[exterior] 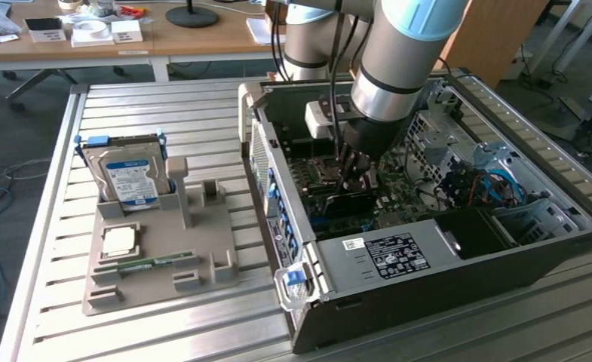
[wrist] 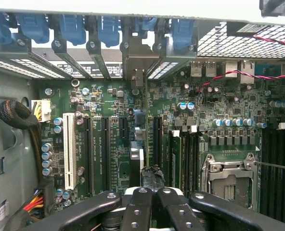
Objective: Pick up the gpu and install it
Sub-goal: 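Press down on the gpu until it lock into place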
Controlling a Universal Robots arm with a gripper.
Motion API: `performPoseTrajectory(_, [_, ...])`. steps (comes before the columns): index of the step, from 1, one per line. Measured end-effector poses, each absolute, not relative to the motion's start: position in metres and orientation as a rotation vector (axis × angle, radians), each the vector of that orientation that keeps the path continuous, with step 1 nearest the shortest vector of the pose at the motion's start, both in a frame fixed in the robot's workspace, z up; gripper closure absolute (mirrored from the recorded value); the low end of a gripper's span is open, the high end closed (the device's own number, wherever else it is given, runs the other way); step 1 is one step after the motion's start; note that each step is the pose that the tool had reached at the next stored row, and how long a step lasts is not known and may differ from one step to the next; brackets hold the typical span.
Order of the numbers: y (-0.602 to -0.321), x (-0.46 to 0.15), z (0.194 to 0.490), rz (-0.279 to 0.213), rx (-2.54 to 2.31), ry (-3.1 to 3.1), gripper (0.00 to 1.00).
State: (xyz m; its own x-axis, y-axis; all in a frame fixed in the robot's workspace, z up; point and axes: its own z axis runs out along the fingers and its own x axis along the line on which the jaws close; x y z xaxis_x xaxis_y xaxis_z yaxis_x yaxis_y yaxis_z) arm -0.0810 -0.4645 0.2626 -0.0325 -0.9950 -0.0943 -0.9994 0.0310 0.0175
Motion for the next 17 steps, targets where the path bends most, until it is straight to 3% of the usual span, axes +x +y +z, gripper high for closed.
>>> performPoseTrajectory(17, [-0.4646,-0.0811,0.2602,0.12,-2.146,2.215,0.89])
